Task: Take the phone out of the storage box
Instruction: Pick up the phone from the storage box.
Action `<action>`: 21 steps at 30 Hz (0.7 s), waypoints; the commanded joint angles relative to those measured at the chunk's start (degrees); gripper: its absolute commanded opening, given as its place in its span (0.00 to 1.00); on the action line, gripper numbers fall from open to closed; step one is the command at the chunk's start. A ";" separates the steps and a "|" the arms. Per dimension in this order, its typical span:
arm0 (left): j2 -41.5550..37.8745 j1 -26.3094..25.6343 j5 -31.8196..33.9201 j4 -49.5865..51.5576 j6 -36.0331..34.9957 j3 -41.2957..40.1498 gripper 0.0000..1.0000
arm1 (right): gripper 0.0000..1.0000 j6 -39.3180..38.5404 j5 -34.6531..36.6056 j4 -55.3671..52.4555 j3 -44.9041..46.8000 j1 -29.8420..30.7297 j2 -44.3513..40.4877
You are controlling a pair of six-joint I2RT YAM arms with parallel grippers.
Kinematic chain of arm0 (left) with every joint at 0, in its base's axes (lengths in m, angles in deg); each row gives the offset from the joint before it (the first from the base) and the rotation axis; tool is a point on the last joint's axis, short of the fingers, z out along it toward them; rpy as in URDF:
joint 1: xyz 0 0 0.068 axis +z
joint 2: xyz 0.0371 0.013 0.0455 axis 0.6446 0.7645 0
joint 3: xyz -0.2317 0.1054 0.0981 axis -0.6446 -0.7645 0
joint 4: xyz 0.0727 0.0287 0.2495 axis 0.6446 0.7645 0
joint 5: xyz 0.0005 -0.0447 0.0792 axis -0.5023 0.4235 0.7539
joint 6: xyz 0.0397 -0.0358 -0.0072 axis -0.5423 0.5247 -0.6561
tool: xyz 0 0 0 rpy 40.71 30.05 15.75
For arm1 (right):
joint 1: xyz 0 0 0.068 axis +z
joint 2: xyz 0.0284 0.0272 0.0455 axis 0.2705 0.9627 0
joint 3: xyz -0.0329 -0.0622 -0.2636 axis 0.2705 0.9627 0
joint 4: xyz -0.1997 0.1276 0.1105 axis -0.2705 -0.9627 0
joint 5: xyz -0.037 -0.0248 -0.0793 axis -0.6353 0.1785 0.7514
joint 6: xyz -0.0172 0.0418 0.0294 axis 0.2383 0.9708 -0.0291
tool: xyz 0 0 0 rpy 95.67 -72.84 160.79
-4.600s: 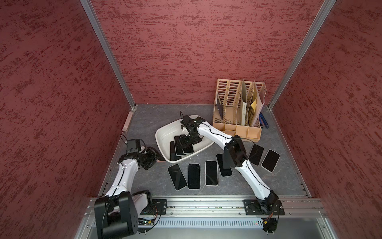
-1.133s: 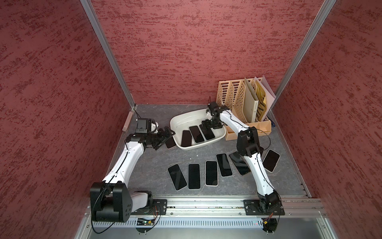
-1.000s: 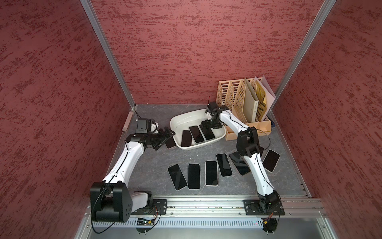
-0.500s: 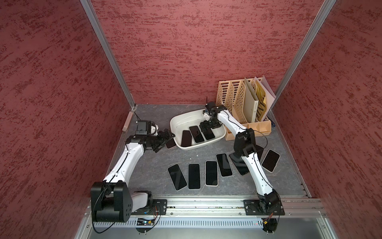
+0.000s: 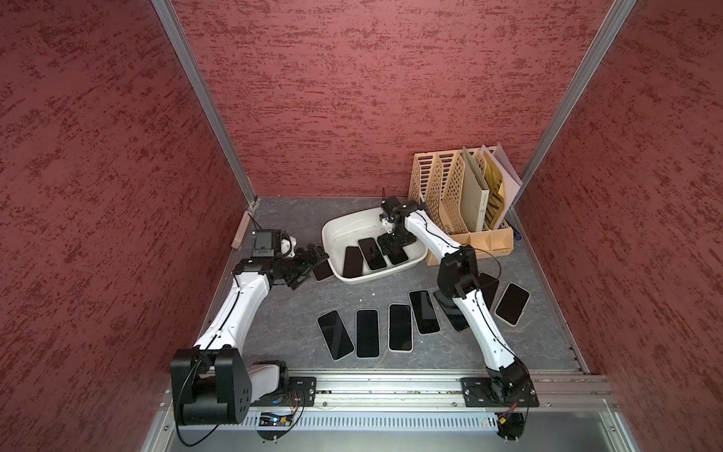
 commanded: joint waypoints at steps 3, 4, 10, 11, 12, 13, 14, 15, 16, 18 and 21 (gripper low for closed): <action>-1.23 0.34 -1.15 0.81 -0.69 0.18 1.00 | 0.86 -0.50 2.06 -8.68 4.31 2.64 6.47; -1.22 0.31 -1.37 0.82 -0.77 0.10 1.00 | 0.87 -0.44 0.78 -7.85 4.20 2.82 6.52; -0.98 -1.69 -2.49 1.82 -2.51 1.17 1.00 | 0.92 -0.05 0.20 -8.05 2.15 3.29 7.73; -0.90 -2.00 -2.59 2.10 -2.79 1.44 1.00 | 0.90 -0.04 0.03 -8.10 2.16 3.25 7.74; -0.81 -2.27 -2.54 2.38 -3.07 1.75 1.00 | 0.86 0.06 -0.19 -8.20 2.15 3.28 7.70; -0.80 -2.32 -2.55 2.49 -3.17 1.95 1.00 | 0.79 0.14 -0.28 -8.37 2.25 3.27 7.54; -0.80 -2.29 -2.61 2.49 -3.03 1.94 1.00 | 0.71 0.29 -0.13 -8.57 2.29 3.37 7.46; -0.88 -2.34 -2.54 2.41 -2.95 1.99 1.00 | 0.64 0.42 0.50 -8.87 2.39 3.37 7.33; -0.89 -2.32 -2.59 2.15 -2.80 1.99 1.00 | 0.63 0.56 0.85 -8.95 2.69 3.37 7.00; -0.80 -2.40 -2.78 1.79 -2.47 2.02 1.00 | 0.63 0.96 1.69 -8.51 3.62 3.31 6.02; -0.84 -2.48 -2.79 1.62 -2.50 2.11 1.00 | 0.62 2.87 0.99 -5.42 6.45 2.72 2.40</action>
